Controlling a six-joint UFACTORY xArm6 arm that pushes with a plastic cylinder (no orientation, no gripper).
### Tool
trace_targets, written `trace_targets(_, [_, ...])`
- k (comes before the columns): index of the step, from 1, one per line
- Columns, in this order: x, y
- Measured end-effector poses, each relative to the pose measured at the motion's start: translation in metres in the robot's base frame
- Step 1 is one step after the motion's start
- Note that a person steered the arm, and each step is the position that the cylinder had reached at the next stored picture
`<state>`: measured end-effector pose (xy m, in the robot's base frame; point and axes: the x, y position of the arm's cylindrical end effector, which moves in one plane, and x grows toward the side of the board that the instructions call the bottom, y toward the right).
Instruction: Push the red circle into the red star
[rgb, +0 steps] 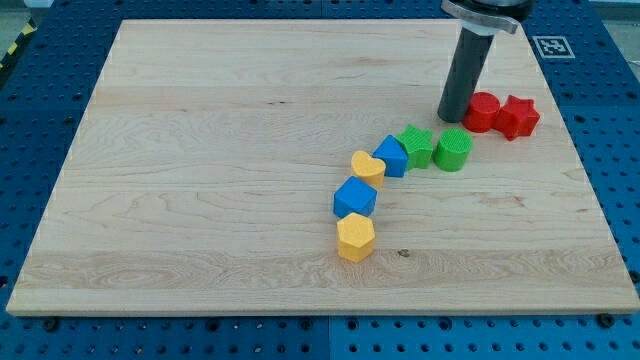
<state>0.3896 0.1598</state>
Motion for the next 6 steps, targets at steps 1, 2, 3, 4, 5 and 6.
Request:
trace_targets(1, [0.000,-0.011])
trace_targets(2, [0.000,-0.011])
trace_targets(3, [0.011,-0.011])
trace_targets(4, [0.019,0.001])
trace_targets(5, [0.020,0.042])
trace_targets(6, [0.045,0.066])
